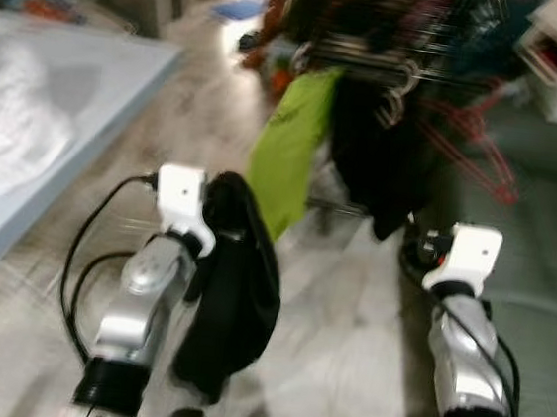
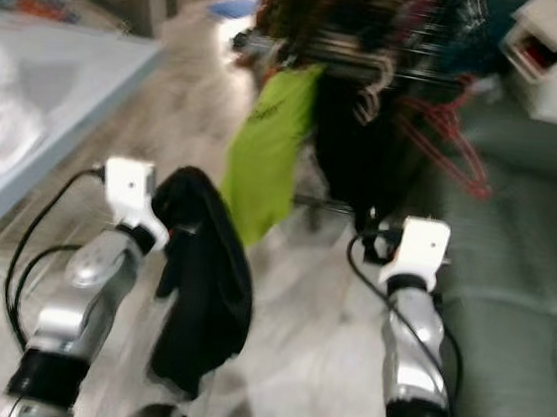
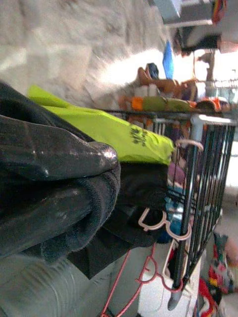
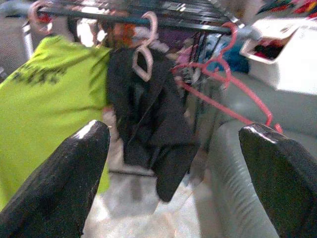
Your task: Hang hanger
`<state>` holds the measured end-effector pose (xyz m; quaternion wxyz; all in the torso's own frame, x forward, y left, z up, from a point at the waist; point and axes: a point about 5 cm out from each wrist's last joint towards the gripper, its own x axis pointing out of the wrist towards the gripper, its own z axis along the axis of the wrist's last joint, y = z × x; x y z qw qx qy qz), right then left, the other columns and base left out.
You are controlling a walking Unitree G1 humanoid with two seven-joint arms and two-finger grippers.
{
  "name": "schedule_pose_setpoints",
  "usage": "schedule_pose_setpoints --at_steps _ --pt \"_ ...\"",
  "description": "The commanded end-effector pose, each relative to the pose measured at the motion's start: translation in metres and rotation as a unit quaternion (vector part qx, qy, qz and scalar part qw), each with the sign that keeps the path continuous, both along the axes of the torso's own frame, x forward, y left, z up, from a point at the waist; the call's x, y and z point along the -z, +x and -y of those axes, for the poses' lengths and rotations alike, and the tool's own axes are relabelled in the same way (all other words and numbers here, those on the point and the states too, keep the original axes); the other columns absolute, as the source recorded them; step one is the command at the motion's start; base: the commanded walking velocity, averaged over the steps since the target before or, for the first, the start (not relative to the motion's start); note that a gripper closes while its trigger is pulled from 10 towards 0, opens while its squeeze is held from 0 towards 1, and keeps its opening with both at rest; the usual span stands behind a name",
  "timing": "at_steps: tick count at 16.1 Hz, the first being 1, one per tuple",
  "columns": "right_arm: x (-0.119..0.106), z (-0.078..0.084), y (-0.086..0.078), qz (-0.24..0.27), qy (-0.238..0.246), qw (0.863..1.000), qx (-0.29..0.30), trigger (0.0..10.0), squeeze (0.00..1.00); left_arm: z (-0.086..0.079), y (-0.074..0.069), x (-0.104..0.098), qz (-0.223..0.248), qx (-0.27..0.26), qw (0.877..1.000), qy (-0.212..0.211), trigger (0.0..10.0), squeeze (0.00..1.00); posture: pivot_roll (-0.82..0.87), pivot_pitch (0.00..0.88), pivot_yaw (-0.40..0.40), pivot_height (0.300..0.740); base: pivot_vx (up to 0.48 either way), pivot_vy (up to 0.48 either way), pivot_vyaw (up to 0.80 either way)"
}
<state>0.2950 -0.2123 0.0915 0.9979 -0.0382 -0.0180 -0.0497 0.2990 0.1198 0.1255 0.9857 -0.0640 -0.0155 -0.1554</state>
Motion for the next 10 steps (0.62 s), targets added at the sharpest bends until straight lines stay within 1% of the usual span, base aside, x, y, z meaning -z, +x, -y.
schedule_pose_setpoints --at_steps 1,2,3,5,6,10 --pt "-0.0017 -0.0039 0.0010 0.003 0.001 1.000 -0.003 10.0 0.00 -0.0024 0.0012 -0.0099 0.024 -0.004 1.000 0.003 10.0 0.00 0.02 0.000 0.008 0.740 0.442 0.000 -0.41" --pt "-0.0013 -0.0038 0.0009 0.002 0.001 1.000 -0.003 10.0 0.00 -0.0022 0.0013 -0.0094 0.022 -0.004 1.000 0.001 10.0 0.00 0.02 0.000 0.008 0.740 0.439 0.000 0.00" --pt "-0.0008 -0.0038 0.0009 0.001 0.000 1.000 -0.003 10.0 0.00 -0.0017 0.0015 -0.0075 0.011 -0.005 1.000 -0.004 10.0 0.00 0.02 0.000 0.008 0.740 0.319 0.360 0.00" --pt "-0.0008 -0.0039 0.0010 0.001 0.000 1.000 -0.003 10.0 0.00 -0.0017 0.0019 -0.0072 0.010 -0.004 1.000 -0.004 10.0 0.00 0.02 0.000 0.008 0.740 0.302 0.373 0.00" --pt "-0.0008 -0.0041 0.0011 0.001 0.000 1.000 -0.003 10.0 0.00 -0.0015 0.0026 -0.0061 0.004 -0.005 1.000 -0.001 10.0 0.00 0.02 0.000 0.008 0.740 0.000 0.458 0.00" --pt "-0.0006 -0.0054 0.0013 0.001 -0.001 1.000 -0.005 10.0 0.00 -0.0009 0.0023 -0.0055 0.006 0.000 1.000 0.004 10.0 0.00 0.02 0.000 0.007 0.740 0.000 0.463 0.00"
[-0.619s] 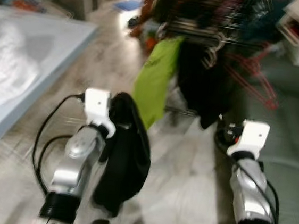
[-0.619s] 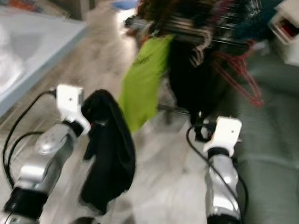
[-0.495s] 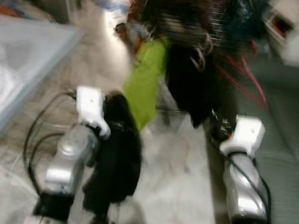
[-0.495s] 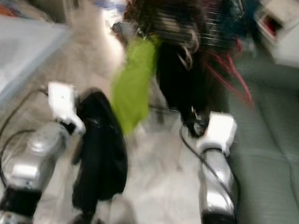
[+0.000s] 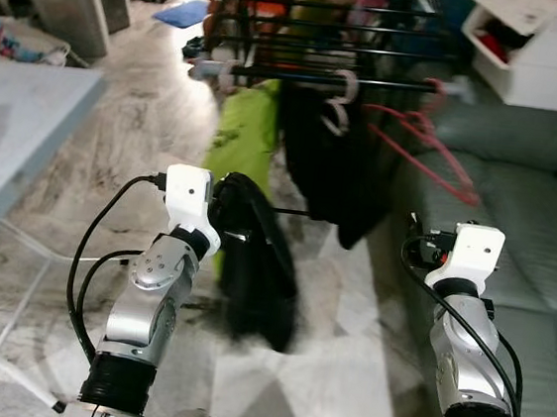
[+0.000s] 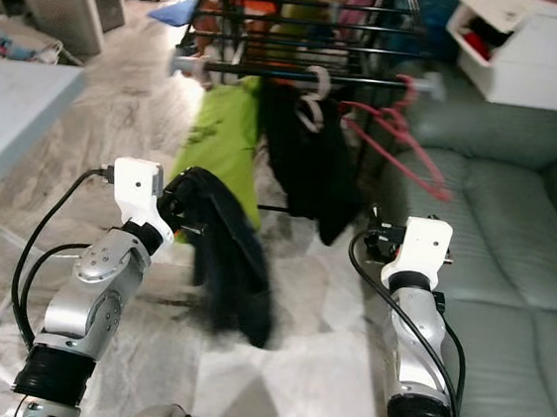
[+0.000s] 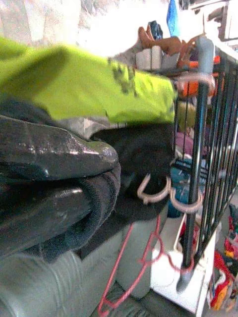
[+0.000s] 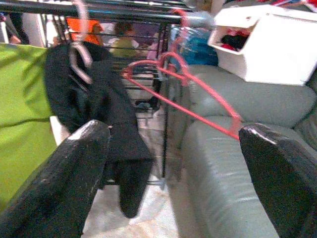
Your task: Hang hanger
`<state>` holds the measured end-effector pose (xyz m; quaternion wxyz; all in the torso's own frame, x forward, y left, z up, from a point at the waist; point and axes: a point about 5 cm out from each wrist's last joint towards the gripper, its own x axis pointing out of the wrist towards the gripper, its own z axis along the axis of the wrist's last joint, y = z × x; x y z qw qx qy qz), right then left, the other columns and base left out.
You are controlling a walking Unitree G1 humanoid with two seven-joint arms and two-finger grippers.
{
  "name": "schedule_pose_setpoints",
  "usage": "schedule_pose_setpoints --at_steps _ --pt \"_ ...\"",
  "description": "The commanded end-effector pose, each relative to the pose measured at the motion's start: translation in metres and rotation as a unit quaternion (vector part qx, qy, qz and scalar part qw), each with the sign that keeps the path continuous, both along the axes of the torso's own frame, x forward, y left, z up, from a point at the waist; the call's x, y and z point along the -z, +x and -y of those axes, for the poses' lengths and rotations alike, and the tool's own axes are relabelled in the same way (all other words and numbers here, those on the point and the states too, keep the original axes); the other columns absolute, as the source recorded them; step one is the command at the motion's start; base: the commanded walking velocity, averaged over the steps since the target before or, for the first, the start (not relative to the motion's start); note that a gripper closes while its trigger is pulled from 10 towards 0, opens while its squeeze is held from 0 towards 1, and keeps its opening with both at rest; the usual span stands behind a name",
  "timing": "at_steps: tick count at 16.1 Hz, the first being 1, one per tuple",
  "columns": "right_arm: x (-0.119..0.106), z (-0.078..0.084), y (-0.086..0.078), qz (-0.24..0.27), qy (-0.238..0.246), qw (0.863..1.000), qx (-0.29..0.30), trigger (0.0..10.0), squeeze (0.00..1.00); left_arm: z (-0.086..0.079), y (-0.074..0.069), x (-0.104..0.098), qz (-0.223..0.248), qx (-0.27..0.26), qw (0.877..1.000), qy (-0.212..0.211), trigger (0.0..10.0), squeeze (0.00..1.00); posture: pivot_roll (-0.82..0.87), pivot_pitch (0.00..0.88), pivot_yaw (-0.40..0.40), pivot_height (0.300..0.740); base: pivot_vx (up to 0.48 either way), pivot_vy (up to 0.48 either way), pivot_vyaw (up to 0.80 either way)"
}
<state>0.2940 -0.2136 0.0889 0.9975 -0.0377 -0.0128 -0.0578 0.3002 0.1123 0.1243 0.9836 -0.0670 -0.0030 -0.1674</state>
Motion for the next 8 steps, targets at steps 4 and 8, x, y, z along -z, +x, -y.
schedule_pose_setpoints --at_steps 4,8 --pt "-0.003 -0.006 0.003 0.006 -0.003 1.000 -0.011 10.0 0.00 -0.008 -0.001 -0.002 0.012 -0.005 1.000 0.015 10.0 0.00 0.02 0.000 0.008 0.740 0.000 0.458 0.00" --pt "0.000 -0.006 0.001 0.001 -0.001 1.000 -0.008 10.0 0.00 -0.006 -0.010 0.018 -0.016 0.015 0.999 0.040 10.0 0.00 0.03 0.000 0.008 0.740 0.000 0.111 0.00"
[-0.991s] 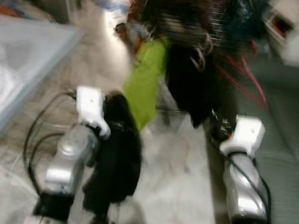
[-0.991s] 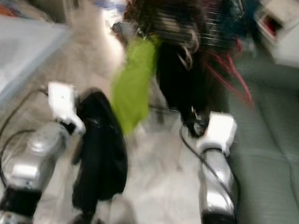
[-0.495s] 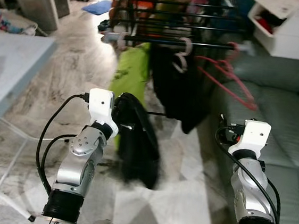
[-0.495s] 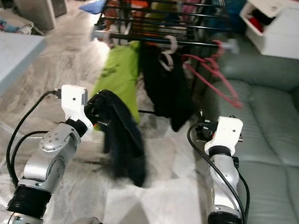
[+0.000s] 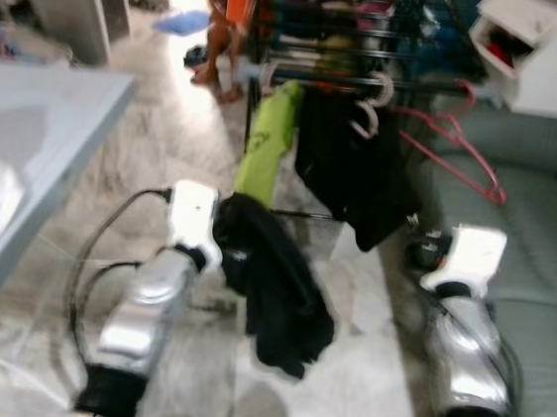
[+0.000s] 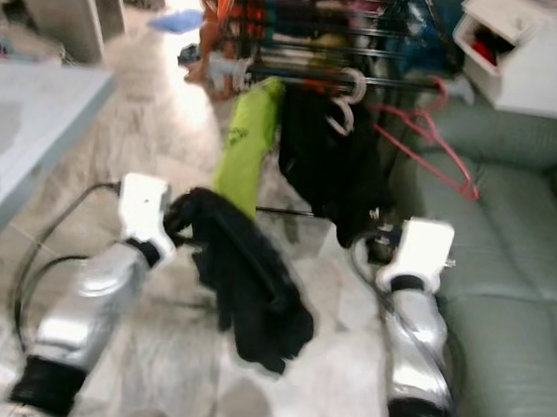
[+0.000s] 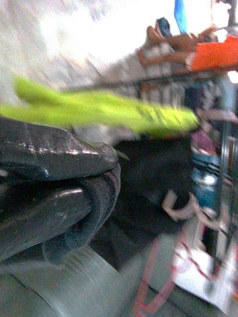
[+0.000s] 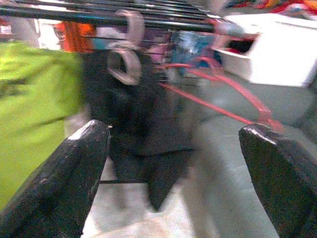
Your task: Hang hanger
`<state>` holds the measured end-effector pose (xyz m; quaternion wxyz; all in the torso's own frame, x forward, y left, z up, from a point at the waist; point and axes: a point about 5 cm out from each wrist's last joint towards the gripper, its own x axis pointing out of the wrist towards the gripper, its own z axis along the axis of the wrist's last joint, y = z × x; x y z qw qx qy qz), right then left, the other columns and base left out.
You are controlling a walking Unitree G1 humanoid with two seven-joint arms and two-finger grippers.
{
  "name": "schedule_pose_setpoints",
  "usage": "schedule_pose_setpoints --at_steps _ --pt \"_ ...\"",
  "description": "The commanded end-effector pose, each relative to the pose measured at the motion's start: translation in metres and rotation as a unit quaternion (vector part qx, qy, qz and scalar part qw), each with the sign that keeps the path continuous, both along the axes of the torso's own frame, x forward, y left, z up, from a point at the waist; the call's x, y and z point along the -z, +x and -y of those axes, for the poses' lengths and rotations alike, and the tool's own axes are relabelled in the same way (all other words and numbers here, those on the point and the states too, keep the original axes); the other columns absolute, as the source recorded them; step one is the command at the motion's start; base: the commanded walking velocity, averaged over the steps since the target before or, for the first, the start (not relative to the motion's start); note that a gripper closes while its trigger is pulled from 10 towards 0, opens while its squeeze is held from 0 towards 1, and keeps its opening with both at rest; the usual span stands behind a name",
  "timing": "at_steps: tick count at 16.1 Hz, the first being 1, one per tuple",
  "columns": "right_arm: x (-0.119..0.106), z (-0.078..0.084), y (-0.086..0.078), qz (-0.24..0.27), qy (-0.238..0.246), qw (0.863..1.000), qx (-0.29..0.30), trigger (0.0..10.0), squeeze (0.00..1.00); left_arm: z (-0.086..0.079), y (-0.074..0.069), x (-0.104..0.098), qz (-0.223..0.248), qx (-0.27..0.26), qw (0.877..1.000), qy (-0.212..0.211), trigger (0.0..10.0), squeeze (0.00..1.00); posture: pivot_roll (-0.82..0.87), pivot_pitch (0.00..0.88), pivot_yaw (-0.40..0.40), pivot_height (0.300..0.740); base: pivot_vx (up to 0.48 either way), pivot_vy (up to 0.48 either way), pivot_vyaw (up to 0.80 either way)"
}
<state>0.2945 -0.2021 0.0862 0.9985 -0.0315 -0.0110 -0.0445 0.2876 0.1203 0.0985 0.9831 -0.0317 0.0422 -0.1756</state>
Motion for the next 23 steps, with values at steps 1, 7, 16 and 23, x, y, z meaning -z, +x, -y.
schedule_pose_setpoints --at_steps 1,7,16,23 --pt "-0.0024 0.0050 0.0001 0.002 -0.008 1.000 0.007 10.0 0.00 0.0018 0.0017 -0.0077 0.024 0.005 1.000 -0.005 10.0 0.00 0.03 0.000 0.010 0.740 0.000 0.000 0.00" --pt "-0.0021 0.0064 -0.0009 0.002 -0.011 1.000 0.015 10.0 0.00 -0.0031 0.0029 -0.0112 0.040 0.010 0.999 -0.008 10.0 0.00 0.02 0.000 0.017 0.740 0.246 0.000 -0.44" --pt "-0.0024 0.0076 -0.0002 0.003 -0.015 1.000 0.020 10.0 0.00 -0.0016 0.0038 -0.0110 0.041 0.015 0.999 -0.010 10.0 0.00 0.02 0.000 0.017 0.740 0.452 0.000 -0.48" --pt "-0.0016 0.0079 -0.0009 0.003 -0.019 1.000 0.019 10.0 0.00 -0.0002 0.0063 -0.0082 0.026 0.004 1.000 -0.008 10.0 0.00 0.02 0.000 0.018 0.740 0.269 0.270 -0.12"
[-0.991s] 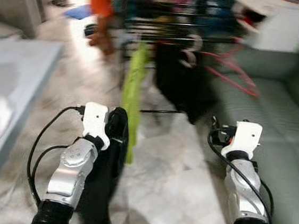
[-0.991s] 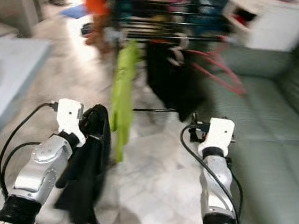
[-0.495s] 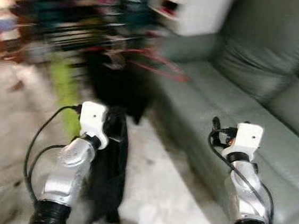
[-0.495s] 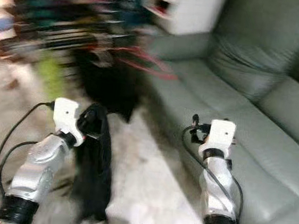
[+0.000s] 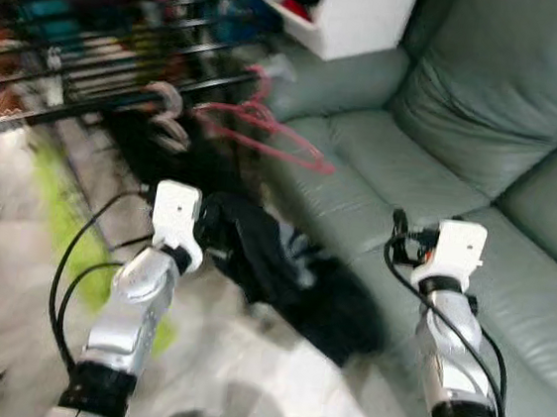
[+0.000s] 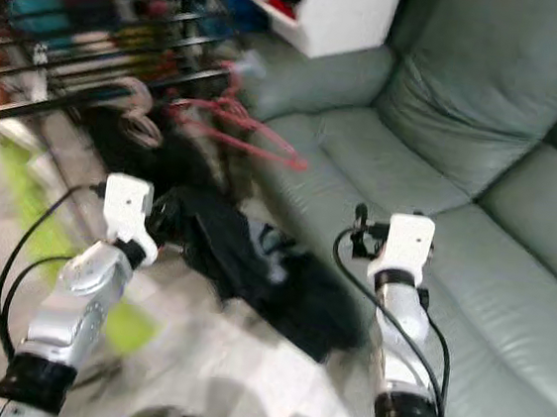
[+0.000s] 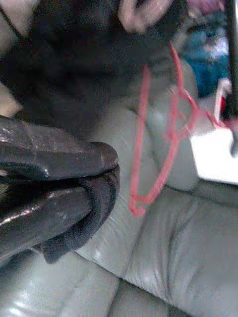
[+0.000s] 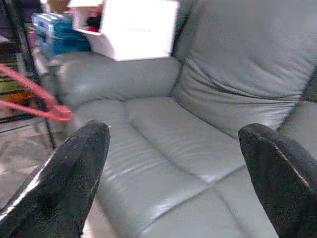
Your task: Hang hanger
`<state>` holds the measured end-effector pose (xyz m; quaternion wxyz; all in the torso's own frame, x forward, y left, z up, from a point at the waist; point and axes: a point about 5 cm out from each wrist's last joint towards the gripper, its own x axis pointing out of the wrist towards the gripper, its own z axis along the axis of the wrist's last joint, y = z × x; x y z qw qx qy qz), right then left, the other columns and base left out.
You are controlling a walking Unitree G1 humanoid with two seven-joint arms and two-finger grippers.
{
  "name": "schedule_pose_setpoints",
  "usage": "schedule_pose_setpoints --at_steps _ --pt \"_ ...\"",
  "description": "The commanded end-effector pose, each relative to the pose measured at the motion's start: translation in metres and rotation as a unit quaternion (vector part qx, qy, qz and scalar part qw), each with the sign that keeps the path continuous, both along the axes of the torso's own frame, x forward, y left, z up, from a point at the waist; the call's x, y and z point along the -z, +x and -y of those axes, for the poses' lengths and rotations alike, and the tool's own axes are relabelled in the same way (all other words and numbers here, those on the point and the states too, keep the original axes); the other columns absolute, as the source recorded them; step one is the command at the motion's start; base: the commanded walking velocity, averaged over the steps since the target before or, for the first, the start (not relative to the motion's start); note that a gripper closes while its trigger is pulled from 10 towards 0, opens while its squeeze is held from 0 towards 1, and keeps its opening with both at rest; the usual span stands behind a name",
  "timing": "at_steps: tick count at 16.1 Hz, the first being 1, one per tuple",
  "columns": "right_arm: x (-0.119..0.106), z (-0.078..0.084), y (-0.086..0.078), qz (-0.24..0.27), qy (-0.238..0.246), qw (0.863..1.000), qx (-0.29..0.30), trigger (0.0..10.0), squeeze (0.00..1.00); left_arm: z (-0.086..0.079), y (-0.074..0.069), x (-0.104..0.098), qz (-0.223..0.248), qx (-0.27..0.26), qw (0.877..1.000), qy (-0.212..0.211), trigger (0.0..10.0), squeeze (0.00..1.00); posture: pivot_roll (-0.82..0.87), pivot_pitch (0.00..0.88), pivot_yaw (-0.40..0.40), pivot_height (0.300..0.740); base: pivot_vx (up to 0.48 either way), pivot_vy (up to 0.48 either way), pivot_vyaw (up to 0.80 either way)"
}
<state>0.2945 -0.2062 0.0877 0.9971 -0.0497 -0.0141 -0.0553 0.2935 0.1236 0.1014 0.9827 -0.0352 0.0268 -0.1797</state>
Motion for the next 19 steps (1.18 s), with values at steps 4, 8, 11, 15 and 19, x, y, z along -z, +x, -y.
schedule_pose_setpoints --at_steps 4,8,11,15,19 --pt "-0.003 0.002 0.002 0.004 -0.001 1.000 0.001 10.0 0.00 0.001 0.005 -0.011 0.022 -0.007 1.000 0.006 10.0 0.00 0.02 0.000 0.015 0.740 0.000 0.469 0.00" --pt "-0.010 0.002 0.002 0.015 -0.004 1.000 -0.003 10.0 0.00 -0.002 0.003 -0.018 0.035 -0.021 0.999 0.009 10.0 0.00 0.03 0.000 0.013 0.740 0.000 0.469 0.00" --pt "-0.003 0.000 -0.004 0.007 -0.005 1.000 -0.004 10.0 0.00 0.002 -0.007 -0.006 0.023 -0.009 0.999 0.019 10.0 0.00 0.02 0.000 0.014 0.740 0.101 0.431 0.00" --pt "-0.002 -0.002 -0.006 0.004 -0.007 1.000 -0.004 10.0 0.00 0.007 -0.009 -0.004 0.017 -0.004 0.999 0.026 10.0 0.00 0.03 0.000 0.020 0.740 0.458 0.068 0.00" --pt "-0.002 0.000 -0.005 0.005 -0.013 1.000 0.000 10.0 0.00 0.011 -0.011 -0.007 0.022 0.004 1.000 0.001 10.0 0.00 0.03 0.000 0.024 0.740 0.360 0.000 0.00"
